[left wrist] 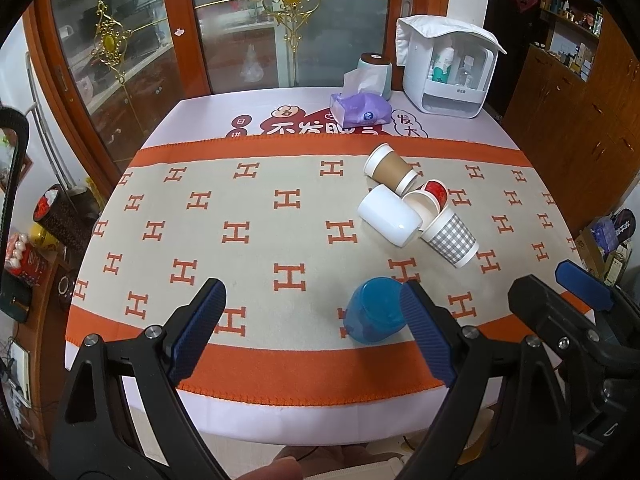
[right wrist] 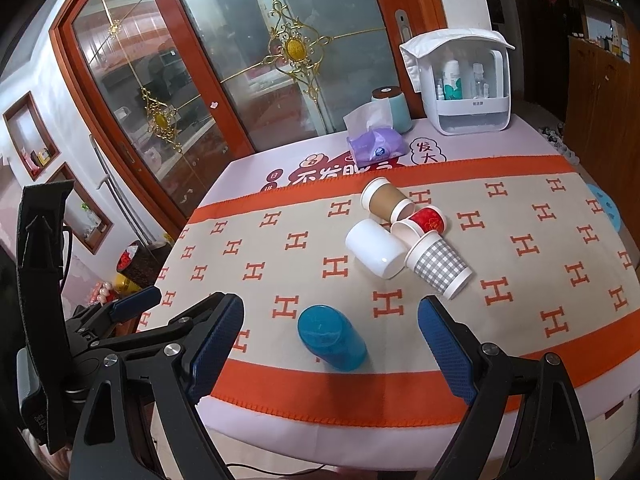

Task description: Flip cup upside down

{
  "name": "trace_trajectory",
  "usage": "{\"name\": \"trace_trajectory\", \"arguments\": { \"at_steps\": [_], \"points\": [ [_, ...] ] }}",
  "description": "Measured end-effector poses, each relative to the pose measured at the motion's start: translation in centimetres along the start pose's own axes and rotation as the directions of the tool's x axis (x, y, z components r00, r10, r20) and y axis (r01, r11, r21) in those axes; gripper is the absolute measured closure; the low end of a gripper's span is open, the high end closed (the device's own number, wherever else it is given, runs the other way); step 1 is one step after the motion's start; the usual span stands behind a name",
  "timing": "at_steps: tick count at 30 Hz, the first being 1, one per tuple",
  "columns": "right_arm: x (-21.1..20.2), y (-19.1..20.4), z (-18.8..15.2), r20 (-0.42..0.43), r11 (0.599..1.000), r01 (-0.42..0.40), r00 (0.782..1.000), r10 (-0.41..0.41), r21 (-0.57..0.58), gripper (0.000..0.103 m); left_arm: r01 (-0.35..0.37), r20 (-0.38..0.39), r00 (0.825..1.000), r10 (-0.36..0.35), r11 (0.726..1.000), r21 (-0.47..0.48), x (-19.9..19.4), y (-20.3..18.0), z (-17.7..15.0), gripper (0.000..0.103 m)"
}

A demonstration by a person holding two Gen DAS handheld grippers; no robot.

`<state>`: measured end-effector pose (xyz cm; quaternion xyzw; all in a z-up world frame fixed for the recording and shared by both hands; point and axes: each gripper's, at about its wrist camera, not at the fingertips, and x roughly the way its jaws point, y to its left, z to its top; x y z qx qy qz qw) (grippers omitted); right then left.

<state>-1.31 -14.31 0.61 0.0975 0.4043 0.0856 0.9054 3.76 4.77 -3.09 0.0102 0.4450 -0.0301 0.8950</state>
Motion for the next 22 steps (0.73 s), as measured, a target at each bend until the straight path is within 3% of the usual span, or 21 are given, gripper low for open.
{"name": "trace_trajectory", "arguments": {
  "at_steps": [22],
  "points": [
    [0.75,-0.19,-0.61,-0.015,1.000,-0.013,1.000,0.014,0.019,0.013,-0.001,-0.013,1.000,0.001,1.000,-0.002,0.52,-0.16,-0.11,0.016]
  ]
}}
